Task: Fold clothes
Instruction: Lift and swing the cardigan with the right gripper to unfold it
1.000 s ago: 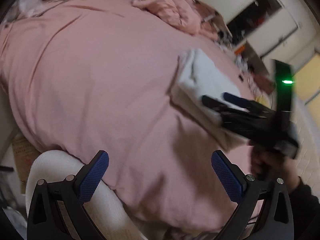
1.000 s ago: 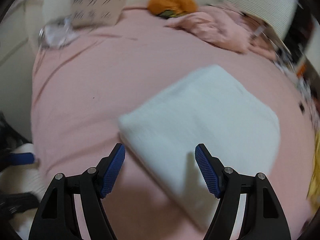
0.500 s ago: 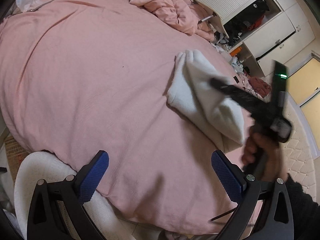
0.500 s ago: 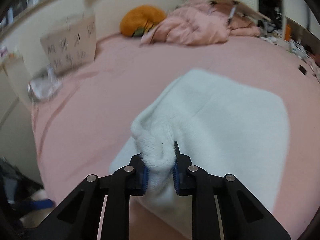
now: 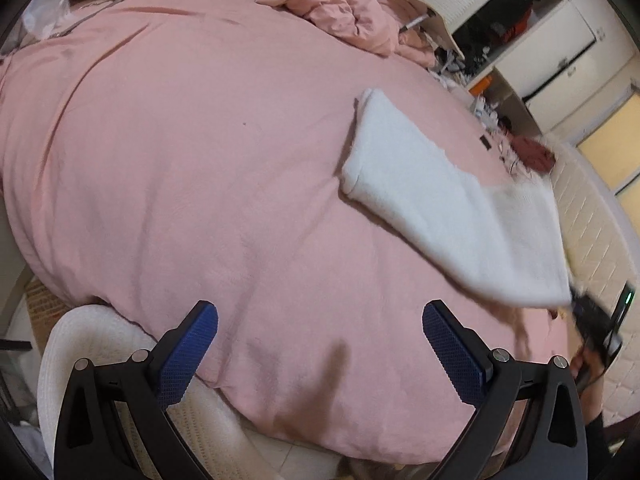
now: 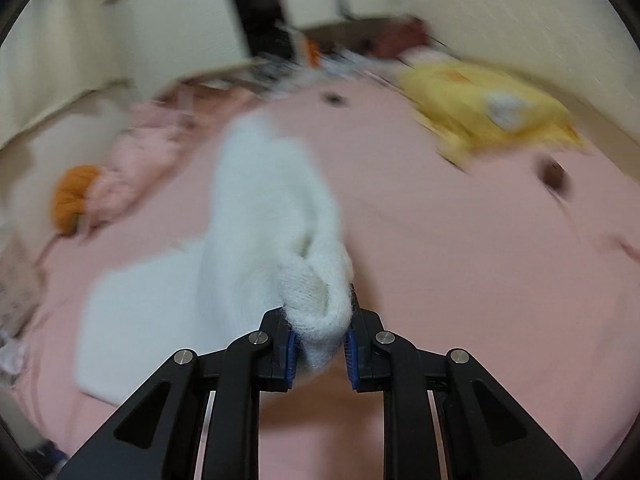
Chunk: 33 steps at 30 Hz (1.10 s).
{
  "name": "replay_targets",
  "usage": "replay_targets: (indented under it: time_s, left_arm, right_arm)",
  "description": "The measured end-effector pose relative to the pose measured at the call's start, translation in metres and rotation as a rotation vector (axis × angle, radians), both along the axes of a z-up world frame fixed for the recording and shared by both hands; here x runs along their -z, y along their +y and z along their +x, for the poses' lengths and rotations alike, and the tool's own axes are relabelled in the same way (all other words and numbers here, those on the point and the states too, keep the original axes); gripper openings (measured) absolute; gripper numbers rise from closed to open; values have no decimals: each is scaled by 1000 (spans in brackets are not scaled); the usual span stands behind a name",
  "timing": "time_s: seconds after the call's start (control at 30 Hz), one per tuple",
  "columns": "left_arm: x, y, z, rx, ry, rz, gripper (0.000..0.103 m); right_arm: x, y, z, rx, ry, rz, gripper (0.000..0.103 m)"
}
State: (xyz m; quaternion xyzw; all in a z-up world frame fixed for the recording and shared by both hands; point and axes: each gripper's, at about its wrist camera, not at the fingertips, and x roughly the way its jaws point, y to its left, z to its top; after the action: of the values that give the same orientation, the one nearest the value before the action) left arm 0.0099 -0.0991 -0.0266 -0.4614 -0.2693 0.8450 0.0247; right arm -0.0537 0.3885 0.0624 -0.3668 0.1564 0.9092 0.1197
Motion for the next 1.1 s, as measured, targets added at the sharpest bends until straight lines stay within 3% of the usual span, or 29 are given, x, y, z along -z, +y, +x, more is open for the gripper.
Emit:
replay_targets:
  time_s: [0.07,0.13,0.2,0.27,0.37,0.43,0.5,0.53,0.63,0.7,0.83,0.9,0.97,1.0,1.1]
  left_arm:
    - [0,4,-2,17,-15,-28,102]
    - [-1,9,-4,31,-24,-50,102]
    - [-2,12,-5,35,-33,-77,102]
    - [-4,15,-6,33,-42,-105,102]
    - [-8,25,-14,49,-45,-151,102]
    - [-16,39,-29,81,-19,-189,102]
    - [-32,64,-56,139,32,-240,102]
    - [-40,81,-75,171,60,-269,102]
    - [-54,128,-131,238,127,-337,103]
    - [-44,148,-166,265,101,-346,103]
    - [8,163,-212,312,-56,-363,102]
    - [13,155,-207,304,-2,-347,102]
    - [9,145,-198,309,36,-333,102]
    - [7,140,-194,322,45,-342,102]
    - [-4,135,-188,347,77,-399,100]
  right_arm:
    - [38,20,12,43,-91,-18,20]
    - [78,35,16,57,-172,-66,29]
    - [78,45,25,109,-127,-77,52]
    - [64,54,26,209,-158,-23,70]
    - [33,66,39,337,-121,63,71]
    - [13,71,49,304,-12,-1,71]
    - [-3,57,41,165,87,-88,71]
    - [-8,44,29,42,112,-120,71]
    - [3,-2,-6,-189,41,-138,71]
    - [20,-25,-24,-238,-10,-81,71]
    - [61,-25,-33,-195,-155,46,70]
    - [59,-6,-12,-208,-88,44,68]
    - [60,17,0,-96,-125,145,71]
    - [63,33,4,-39,-151,134,81]
    - [74,86,9,70,-123,-172,82]
